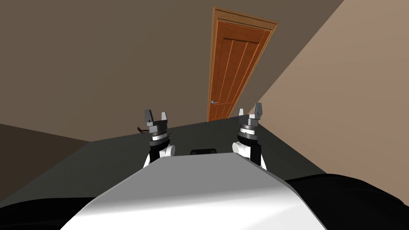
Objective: Pull the door open
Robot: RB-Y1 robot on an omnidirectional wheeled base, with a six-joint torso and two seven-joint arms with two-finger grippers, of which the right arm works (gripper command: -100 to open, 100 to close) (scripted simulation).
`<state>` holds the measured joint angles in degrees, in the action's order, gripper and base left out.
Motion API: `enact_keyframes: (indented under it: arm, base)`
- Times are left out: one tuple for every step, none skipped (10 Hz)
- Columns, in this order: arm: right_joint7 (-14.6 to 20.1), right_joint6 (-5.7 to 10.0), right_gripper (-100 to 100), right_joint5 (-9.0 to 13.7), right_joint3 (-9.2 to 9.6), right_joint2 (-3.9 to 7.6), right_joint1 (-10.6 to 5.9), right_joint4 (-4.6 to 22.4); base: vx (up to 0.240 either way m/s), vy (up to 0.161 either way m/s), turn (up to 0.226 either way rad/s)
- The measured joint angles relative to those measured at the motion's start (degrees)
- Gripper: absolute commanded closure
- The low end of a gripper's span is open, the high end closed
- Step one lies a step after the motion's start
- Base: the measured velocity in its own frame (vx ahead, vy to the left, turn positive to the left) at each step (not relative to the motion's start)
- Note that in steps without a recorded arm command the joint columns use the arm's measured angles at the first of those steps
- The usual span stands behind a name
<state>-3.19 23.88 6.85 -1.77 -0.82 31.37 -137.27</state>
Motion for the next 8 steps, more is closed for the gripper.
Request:
enact_keyframes:
  arm:
    - [0.1,0.19,-100,0.1,0.02,0.32,-0.20,0.9]
    - [0.2,0.52,-100,0.1,0.09,0.58,-0.57,2.0]
    - [0.2,0.84,-100,0.1,0.17,0.78,-0.84,3.0]
    - [0.2,0.93,-100,0.1,0.20,0.92,-1.35,3.9]
    - [0.3,1.13,-100,0.2,0.13,1.21,-1.48,4.6]
    - [0.4,1.18,-100,0.3,-0.02,1.45,-2.12,5.7]
    - [0.5,1.60,-100,0.4,-0.09,1.73,-2.79,7.3]
    - [0.5,2.00,-100,0.4,0.08,1.87,-3.18,8.5]
  base:
    - [0.072,-0.012,0.048]
    - [0.064,-0.026,0.024]
    - [0.068,-0.035,0.021]
    - [0.075,-0.023,0.025]
    - [0.063,-0.012,0.038]
    - [0.068,-0.017,0.043]
    - [0.068,-0.024,0.033]
    - [0.066,-0.024,0.037]
